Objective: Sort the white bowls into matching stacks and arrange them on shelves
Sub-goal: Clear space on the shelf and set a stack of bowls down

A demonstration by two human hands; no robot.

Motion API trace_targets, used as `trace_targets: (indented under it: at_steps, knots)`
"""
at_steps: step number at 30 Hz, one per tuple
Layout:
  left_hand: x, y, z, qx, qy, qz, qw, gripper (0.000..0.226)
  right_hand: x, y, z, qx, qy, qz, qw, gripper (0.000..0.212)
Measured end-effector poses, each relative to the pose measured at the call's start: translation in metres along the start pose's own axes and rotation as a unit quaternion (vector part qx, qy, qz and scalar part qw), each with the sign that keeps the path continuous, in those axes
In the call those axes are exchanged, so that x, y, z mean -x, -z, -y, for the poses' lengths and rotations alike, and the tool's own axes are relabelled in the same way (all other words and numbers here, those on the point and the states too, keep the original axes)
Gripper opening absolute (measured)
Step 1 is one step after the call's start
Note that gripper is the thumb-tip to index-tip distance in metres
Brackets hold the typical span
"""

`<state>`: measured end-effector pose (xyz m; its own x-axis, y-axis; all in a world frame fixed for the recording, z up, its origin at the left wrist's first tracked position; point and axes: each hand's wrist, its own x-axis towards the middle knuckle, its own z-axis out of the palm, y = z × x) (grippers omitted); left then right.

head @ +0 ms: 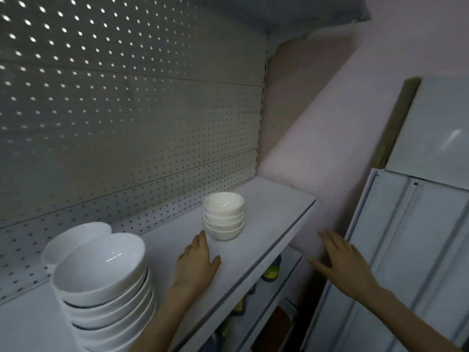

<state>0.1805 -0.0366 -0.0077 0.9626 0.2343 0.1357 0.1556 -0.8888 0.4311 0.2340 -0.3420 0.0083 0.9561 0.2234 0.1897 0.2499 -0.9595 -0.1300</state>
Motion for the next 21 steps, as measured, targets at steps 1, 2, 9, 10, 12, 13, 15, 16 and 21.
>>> trace_targets:
  at_steps: [1, 2, 9, 10, 12, 13, 15, 16, 21]
  knots:
    - [-0.009, -0.004, 0.0, 0.017, 0.01, 0.008, 1.0, 0.076, -0.012, -0.003, 0.004, -0.012, 0.012, 0.009, 1.0, 0.13]
    - [-0.017, -0.009, 0.001, 0.032, 0.019, 0.018, 0.999, 0.079, -0.024, -0.009, 0.008, -0.03, 0.024, 0.021, 0.999, 0.127]
    - [-0.069, -0.048, 0.009, 0.15, 0.036, 0.033, 0.988, 0.1, -0.095, -0.049, 0.054, -0.151, 0.094, 0.087, 0.98, 0.103]
    - [-0.075, -0.051, 0.01, 0.18, 0.029, 0.025, 0.983, 0.104, -0.105, -0.052, 0.061, -0.174, 0.102, 0.098, 0.975, 0.102]
    - [-0.089, -0.053, 0.009, 0.236, 0.025, 0.012, 0.971, 0.112, -0.124, -0.059, 0.071, -0.224, 0.117, 0.125, 0.96, 0.101]
    - [-0.097, -0.055, 0.01, 0.261, 0.026, 0.0, 0.965, 0.116, -0.135, -0.062, 0.075, -0.248, 0.125, 0.138, 0.951, 0.103]
    - [-0.111, -0.056, 0.012, 0.295, 0.034, -0.021, 0.955, 0.121, -0.156, -0.071, 0.08, -0.296, 0.145, 0.165, 0.93, 0.106]
    - [-0.116, -0.057, 0.013, 0.304, 0.034, -0.024, 0.952, 0.121, -0.167, -0.076, 0.082, -0.32, 0.157, 0.178, 0.917, 0.106]
    - [-0.128, -0.058, 0.011, 0.329, 0.0, -0.023, 0.944, 0.121, -0.211, -0.087, 0.086, -0.42, 0.22, 0.252, 0.843, 0.113]
